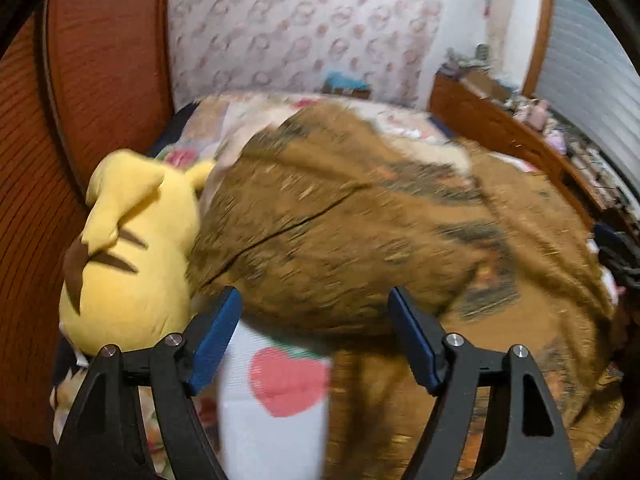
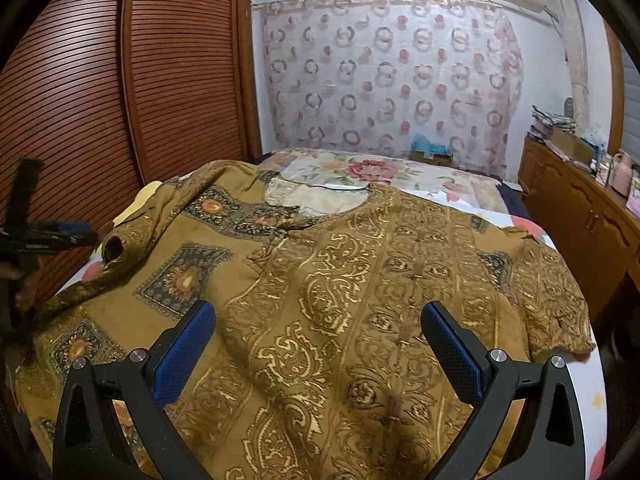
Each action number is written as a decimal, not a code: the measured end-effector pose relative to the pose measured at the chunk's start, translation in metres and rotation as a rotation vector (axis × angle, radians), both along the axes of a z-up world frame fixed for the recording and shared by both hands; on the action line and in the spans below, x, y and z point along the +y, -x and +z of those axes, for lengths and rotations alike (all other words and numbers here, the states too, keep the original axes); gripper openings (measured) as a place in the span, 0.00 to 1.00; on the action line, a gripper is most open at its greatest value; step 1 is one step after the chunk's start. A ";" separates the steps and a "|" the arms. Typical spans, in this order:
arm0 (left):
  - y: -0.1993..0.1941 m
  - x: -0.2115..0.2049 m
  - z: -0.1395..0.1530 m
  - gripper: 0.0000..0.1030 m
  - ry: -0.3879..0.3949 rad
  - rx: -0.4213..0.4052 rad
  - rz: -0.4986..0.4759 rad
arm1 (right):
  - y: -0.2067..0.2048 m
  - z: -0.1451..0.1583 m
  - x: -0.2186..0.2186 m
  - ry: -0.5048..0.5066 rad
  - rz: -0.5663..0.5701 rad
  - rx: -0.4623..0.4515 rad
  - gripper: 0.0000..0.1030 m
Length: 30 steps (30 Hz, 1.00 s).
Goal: Fold small clothes
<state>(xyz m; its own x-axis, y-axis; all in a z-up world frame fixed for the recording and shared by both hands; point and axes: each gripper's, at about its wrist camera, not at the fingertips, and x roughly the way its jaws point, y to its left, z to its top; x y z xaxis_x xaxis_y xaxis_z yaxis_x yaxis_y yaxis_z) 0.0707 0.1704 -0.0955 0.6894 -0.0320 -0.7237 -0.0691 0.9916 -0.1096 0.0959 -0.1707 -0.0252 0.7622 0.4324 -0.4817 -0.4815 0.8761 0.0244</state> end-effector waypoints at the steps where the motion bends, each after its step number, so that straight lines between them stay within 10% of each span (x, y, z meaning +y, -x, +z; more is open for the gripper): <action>1: -0.003 0.003 -0.006 0.74 -0.004 0.018 0.010 | -0.001 0.001 0.003 0.006 0.008 0.000 0.99; 11: -0.023 0.019 -0.023 0.72 0.033 0.063 0.007 | -0.009 0.000 0.023 0.026 0.065 -0.003 0.99; 22: -0.025 0.012 -0.024 0.07 -0.129 0.072 0.003 | -0.008 -0.007 0.007 0.010 0.039 0.007 0.99; 30: -0.013 0.008 0.024 0.03 -0.160 -0.069 0.023 | -0.009 -0.007 0.011 0.023 0.040 0.008 0.99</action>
